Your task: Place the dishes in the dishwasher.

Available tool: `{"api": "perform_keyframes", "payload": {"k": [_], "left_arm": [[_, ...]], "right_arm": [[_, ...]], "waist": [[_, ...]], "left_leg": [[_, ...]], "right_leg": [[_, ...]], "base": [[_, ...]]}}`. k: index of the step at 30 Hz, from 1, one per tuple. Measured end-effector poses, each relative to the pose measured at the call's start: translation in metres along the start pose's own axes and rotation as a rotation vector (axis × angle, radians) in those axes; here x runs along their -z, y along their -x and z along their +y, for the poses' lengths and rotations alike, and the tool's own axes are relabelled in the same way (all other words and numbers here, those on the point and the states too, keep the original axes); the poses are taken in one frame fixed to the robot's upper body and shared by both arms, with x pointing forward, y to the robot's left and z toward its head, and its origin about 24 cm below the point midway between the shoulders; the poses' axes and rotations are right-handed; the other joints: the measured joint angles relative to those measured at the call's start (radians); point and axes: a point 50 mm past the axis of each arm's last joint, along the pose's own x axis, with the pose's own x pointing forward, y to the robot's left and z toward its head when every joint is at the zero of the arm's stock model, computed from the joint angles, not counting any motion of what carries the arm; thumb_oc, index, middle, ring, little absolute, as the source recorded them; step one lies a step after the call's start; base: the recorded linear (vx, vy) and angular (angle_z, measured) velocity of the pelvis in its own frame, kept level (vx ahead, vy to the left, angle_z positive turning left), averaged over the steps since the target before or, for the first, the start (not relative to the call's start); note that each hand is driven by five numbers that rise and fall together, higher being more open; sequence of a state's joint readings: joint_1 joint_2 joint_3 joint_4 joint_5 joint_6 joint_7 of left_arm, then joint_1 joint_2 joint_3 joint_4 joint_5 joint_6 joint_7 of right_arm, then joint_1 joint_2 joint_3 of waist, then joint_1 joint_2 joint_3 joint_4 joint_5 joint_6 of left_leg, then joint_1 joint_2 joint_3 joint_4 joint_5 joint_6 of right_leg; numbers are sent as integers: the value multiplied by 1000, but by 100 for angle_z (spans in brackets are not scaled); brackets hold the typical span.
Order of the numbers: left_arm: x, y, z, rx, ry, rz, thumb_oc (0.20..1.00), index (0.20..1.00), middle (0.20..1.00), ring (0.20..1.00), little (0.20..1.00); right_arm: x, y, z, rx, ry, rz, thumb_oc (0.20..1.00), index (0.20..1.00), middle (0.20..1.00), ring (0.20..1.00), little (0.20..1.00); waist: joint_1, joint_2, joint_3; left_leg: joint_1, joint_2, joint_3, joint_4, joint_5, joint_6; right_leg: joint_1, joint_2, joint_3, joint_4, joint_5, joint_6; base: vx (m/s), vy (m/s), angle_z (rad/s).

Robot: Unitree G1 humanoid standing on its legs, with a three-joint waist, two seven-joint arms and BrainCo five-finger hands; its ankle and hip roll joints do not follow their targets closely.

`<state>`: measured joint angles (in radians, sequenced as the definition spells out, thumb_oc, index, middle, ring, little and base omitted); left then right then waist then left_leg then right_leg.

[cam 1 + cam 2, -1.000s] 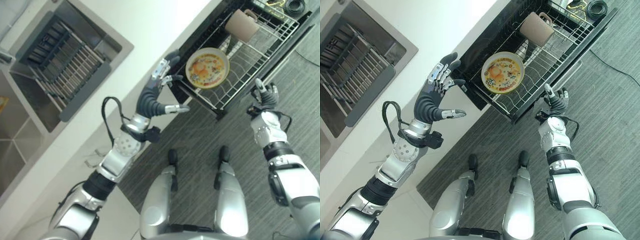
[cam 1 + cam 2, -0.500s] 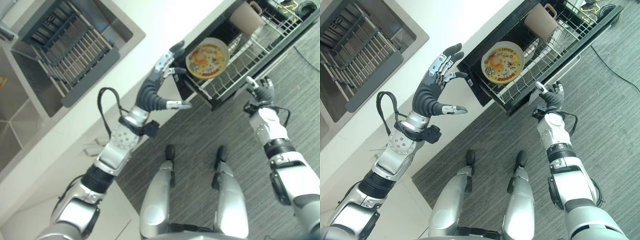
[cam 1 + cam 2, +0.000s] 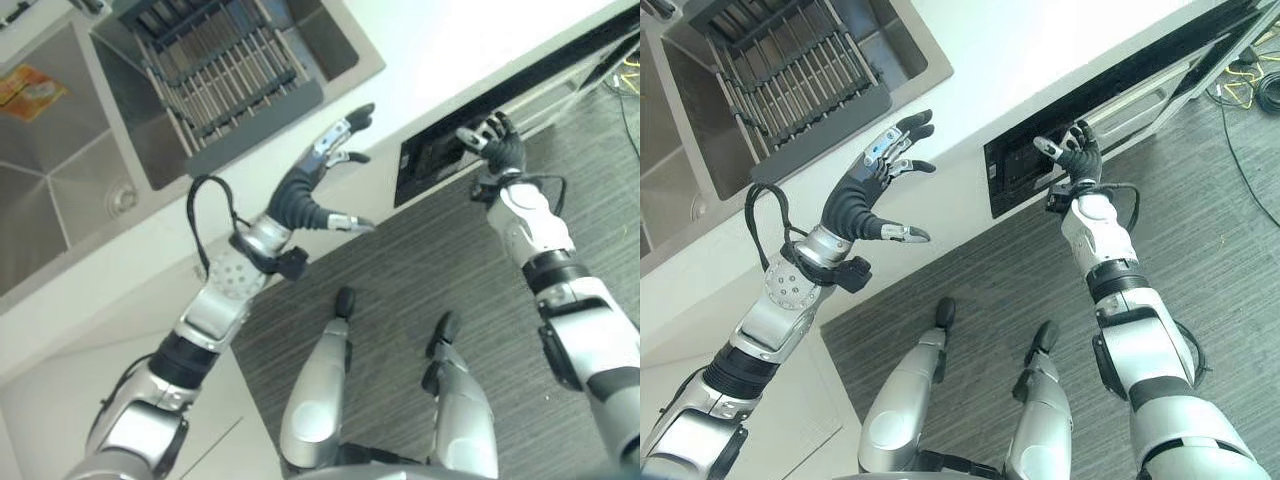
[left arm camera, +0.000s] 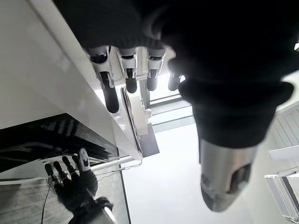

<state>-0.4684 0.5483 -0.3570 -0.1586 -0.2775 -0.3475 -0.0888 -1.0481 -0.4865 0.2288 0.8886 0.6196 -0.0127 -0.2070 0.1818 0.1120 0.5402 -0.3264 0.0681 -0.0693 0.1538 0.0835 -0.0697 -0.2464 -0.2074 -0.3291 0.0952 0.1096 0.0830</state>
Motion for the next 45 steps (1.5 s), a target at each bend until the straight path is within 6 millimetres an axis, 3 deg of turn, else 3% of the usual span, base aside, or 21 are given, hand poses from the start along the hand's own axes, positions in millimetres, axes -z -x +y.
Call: {"api": "perform_keyframes", "payload": {"k": [11,13,17,22,27,30,32,33,35,38,42,43,44,45], "left_arm": [[4,15,-5,54,64,47,1000,1000,1000,1000,1000],[3,18,-3,62,66,54,1000,1000,1000,1000,1000],[4,21,-5,91,69,62,1000,1000,1000,1000,1000],[-1,18,-8,176,61,30,1000,1000,1000,1000,1000],[-8,4,-23,286,75,-22,1000,1000,1000,1000,1000],[2,15,-38,291,139,36,1000,1000,1000,1000,1000],[21,36,-49,269,166,156,1000,1000,1000,1000,1000],[31,43,-52,268,153,214,1000,1000,1000,1000,1000],[71,70,-59,247,113,445,1000,1000,1000,1000,1000],[105,109,-74,217,129,681,1000,1000,1000,1000,1000],[141,168,-98,89,205,983,1000,1000,1000,1000,1000],[151,210,-117,-1,286,1176,1000,1000,1000,1000,1000],[150,226,-125,-25,320,1230,1000,1000,1000,1000,1000],[151,262,-139,-248,467,1384,1000,1000,1000,1000,1000]], "right_arm": [[5,-2,-21,45,27,42,1000,1000,1000,1000,1000],[9,-2,-25,49,8,64,1000,1000,1000,1000,1000],[9,-1,-24,46,5,68,1000,1000,1000,1000,1000],[15,2,-11,5,-240,85,1000,1000,1000,1000,1000],[53,21,6,-46,-369,134,1000,1000,1000,1000,1000],[107,49,-9,-23,-352,265,1000,1000,1000,1000,1000],[174,103,-35,58,-326,450,1000,1000,1000,1000,1000],[194,124,-43,91,-318,521,1000,1000,1000,1000,1000],[237,177,-68,179,-290,692,1000,1000,1000,1000,1000],[255,209,-81,218,-279,776,1000,1000,1000,1000,1000],[278,246,-77,240,-292,888,1000,1000,1000,1000,1000],[288,266,-69,234,-298,953,1000,1000,1000,1000,1000],[292,276,-68,227,-288,978,1000,1000,1000,1000,1000],[300,297,-64,211,-253,1040,1000,1000,1000,1000,1000]], "waist": [[21,-3,0],[35,-28,-1],[36,-36,0],[11,-46,0],[-40,-61,-3],[-88,-70,-8],[-135,-82,-39],[-144,-86,-54],[-211,-98,-132],[-241,-101,-180],[-274,-113,-251],[-280,-113,-302],[-280,-114,-305],[-276,-117,-339]], "left_leg": [[25,1,-27,-17,4,-6],[26,12,-37,-24,9,-14],[27,15,-37,-31,11,-16],[42,18,-28,-33,11,-16],[107,18,21,-50,4,-6],[152,9,77,-74,-5,6],[189,8,113,-111,-6,8],[200,10,125,-123,-6,8],[240,23,174,-173,-2,3],[322,39,230,-228,1,-3],[347,58,249,-241,-3,-18],[360,64,260,-246,-7,-20],[370,66,261,-246,-12,-19],[382,70,259,-246,-22,-15]], "right_leg": [[59,12,-34,-48,7,7],[69,27,-43,-66,9,6],[69,30,-43,-68,9,5],[78,33,-33,-75,16,-5],[105,22,22,-76,19,-3],[131,11,59,-114,38,17],[138,11,96,-137,46,16],[138,14,101,-141,47,15],[138,32,134,-176,74,-3],[165,46,151,-181,75,-4],[173,65,155,-182,57,3],[178,71,159,-182,50,3],[192,73,160,-182,44,9],[206,76,160,-182,28,16]], "base": [[52,-31,7],[-1,-135,10],[-26,-63,0],[-57,-14,-5],[-56,48,-23],[-19,49,-43],[-21,15,-40],[-10,-3,-52],[8,-1,-61],[-6,-13,-55],[14,-7,-22],[47,-31,-8],[67,-56,-12],[68,-38,5]]}}
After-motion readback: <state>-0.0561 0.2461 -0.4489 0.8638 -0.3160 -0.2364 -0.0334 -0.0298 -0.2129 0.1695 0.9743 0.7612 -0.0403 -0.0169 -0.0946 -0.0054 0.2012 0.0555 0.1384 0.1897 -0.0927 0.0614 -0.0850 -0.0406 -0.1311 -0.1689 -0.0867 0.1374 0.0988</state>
